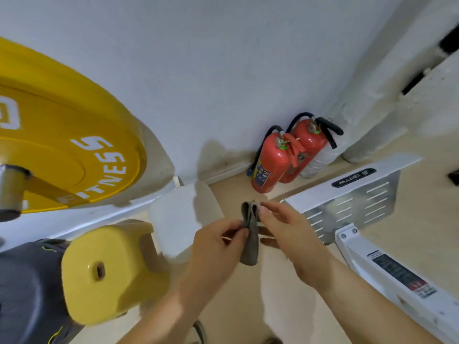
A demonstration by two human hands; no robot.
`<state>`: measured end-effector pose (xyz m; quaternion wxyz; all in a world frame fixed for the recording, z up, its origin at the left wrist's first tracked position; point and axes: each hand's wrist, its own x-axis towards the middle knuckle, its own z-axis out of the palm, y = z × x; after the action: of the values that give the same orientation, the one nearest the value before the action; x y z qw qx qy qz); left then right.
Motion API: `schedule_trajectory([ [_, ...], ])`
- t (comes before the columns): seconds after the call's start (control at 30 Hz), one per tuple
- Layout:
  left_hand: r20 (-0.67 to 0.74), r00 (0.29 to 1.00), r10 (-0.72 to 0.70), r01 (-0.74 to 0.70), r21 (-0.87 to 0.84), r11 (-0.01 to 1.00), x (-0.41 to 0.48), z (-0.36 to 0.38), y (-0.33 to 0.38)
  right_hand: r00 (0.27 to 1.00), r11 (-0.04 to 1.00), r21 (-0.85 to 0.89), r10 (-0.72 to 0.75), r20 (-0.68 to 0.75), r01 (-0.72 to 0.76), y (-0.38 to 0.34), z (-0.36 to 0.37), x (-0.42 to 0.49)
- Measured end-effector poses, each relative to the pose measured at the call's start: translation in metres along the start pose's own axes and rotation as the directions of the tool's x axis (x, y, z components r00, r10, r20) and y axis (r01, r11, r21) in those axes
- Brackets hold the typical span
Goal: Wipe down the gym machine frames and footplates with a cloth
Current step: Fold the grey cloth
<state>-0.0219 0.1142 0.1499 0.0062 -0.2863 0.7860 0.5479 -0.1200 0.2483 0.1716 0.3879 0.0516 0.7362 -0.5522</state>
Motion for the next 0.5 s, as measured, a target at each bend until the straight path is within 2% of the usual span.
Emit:
schedule_trajectory([
  [0.1, 0.019, 0.999, -0.029, 0.031, -0.140, 0.990, -0.053, -0.003, 0.090, 1.000, 0.995, 0.095, -0.027, 0.014, 0.026, -0.057, -0.038, -0.080],
  [0.23, 0.052, 0.997, 0.050, -0.037, -0.227, 0.973, -0.121, -0.006, 0.197, 0.992, 0.985, 0.125, -0.121, 0.036, 0.116, -0.114, -0.089, -0.194],
  [0.37, 0.160, 0.971, 0.175, -0.138, -0.218, 0.966, -0.192, -0.004, 0.287, 0.969, 0.972, 0.071, -0.214, -0.121, 0.224, -0.137, -0.133, -0.292],
  [0.43, 0.224, 0.941, 0.253, -0.220, -0.162, 0.962, -0.222, -0.001, 0.313, 0.947, 0.966, 0.038, -0.244, -0.210, 0.257, -0.145, -0.150, -0.340],
  [0.5, 0.315, 0.912, 0.264, -0.247, -0.095, 0.964, -0.250, 0.001, 0.335, 0.920, 0.963, -0.004, -0.259, -0.294, 0.270, -0.145, -0.165, -0.387],
])
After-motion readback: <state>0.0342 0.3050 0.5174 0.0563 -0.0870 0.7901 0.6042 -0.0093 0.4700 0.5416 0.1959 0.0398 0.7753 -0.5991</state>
